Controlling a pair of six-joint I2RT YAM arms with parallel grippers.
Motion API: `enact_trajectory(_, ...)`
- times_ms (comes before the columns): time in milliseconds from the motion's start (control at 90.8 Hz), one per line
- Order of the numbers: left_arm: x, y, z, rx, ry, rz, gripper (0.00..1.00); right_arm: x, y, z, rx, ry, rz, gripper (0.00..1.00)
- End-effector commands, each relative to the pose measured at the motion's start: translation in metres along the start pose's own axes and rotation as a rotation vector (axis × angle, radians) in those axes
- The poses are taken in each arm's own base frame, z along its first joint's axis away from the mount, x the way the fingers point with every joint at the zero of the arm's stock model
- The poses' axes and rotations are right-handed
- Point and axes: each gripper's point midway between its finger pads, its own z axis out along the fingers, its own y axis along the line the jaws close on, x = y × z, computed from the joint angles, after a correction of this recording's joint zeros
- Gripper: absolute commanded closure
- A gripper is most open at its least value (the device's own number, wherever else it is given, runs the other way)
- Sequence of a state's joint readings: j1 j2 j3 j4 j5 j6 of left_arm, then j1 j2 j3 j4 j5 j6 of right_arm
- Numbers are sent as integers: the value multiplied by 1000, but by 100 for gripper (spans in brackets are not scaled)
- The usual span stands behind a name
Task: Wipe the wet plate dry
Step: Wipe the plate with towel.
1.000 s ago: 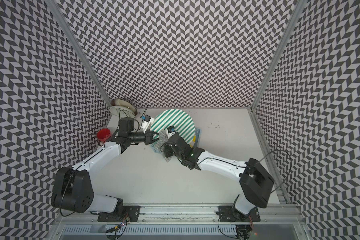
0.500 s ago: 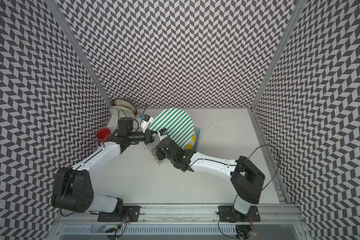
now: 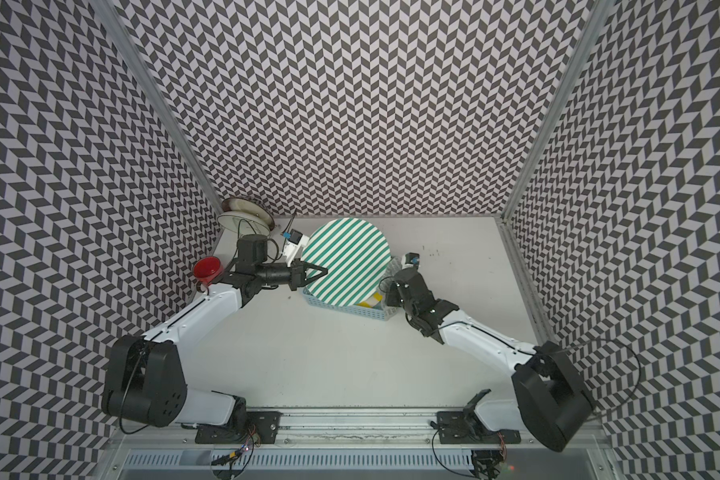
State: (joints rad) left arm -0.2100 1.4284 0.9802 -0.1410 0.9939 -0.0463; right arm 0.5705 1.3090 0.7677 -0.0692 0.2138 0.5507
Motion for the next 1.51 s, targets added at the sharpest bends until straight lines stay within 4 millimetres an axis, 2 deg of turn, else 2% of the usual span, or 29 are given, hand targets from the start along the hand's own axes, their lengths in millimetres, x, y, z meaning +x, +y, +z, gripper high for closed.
enact_trajectory(0,-29,-38,-10,89,-36,176,100,-42,-15,-21,-27,-88,52,100)
enact_trajectory(99,-33,-31,-12,27,14,301,100,-81,-14,-41,-88,-171,48,100)
enact_trajectory(231,-37,-42,-23,17,121,484,100,-128,-20,-62,-154,-223,79,100)
enact_trajectory(264,-41,-46,-27,18,135,529,100,-136,-18,-66,-184,-230,79,100)
enact_trajectory(342,-34,-59,-34,51,186,585,100,-150,-14,-76,-249,-266,71,100)
enact_trajectory(430,-13,-78,-39,122,256,613,100,-156,-6,-80,-309,-290,65,100)
enact_trajectory(474,-2,-87,-39,153,288,615,100,-157,5,-81,-379,-292,56,100)
enact_trajectory(617,36,-106,-30,223,374,620,100,-141,53,-83,-695,-181,-4,100)
enact_trajectory(694,49,-116,-26,256,399,638,100,-126,76,-85,-853,-96,-27,100)
enact_trajectory(881,61,-137,-17,314,442,691,100,-89,115,-82,-1038,53,-114,100)
enact_trajectory(1025,63,-146,-12,341,450,703,100,-53,152,-93,-1195,174,-210,100)
enact_trajectory(1300,69,-149,-6,360,478,708,100,-4,191,-120,-1400,353,-336,100)
enact_trajectory(1498,69,-149,-4,357,484,715,100,15,200,-127,-1459,433,-357,100)
